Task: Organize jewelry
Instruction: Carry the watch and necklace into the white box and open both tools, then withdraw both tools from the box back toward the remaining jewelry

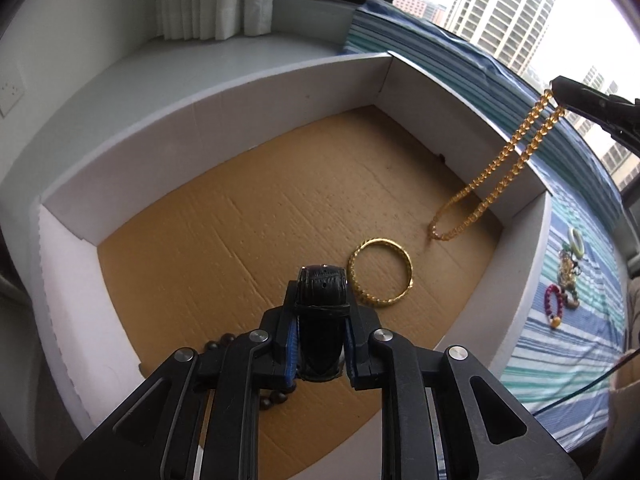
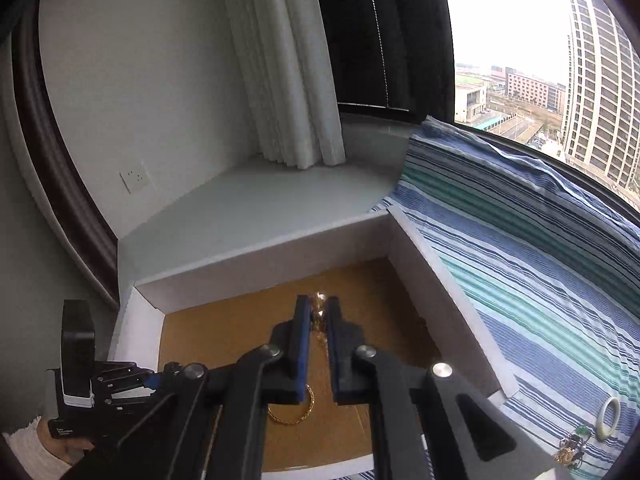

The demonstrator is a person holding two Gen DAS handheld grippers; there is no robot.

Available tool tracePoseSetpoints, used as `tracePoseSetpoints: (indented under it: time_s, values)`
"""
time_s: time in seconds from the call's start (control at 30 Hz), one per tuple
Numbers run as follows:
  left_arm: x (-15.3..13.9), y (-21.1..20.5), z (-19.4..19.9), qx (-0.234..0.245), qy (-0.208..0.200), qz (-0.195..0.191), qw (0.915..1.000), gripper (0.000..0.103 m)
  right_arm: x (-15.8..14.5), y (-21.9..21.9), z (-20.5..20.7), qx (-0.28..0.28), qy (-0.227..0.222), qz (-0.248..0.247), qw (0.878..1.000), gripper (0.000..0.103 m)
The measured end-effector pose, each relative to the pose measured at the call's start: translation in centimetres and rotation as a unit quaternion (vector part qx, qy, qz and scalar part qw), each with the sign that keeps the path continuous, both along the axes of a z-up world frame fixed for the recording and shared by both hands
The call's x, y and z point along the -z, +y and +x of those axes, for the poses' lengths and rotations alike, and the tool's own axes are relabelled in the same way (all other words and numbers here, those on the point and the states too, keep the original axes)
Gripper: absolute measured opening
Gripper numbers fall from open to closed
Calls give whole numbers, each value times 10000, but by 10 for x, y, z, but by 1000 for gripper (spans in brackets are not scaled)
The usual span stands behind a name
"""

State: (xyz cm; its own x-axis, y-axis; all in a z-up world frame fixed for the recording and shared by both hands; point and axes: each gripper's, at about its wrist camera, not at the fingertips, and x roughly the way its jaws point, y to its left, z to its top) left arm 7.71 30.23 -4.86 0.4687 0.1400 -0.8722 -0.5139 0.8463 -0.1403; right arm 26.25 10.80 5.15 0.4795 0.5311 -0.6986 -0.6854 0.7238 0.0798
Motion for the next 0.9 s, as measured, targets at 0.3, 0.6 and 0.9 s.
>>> tracePoseSetpoints:
  time_s: [0.3, 0.6, 0.9]
  values:
    - [-24, -21, -16, -169, -344, 463, 9982, 85, 9, -31, -10, 344, 139, -94, 9993, 60]
    - [-62, -97, -28, 366, -1050, 771, 9908, 98, -5, -95, -93, 758, -505, -144, 9957, 76]
    - [-51, -196, -14, 1242, -1342, 403, 9823, 99, 12, -197, -158, 1688, -797, -491, 9812, 78]
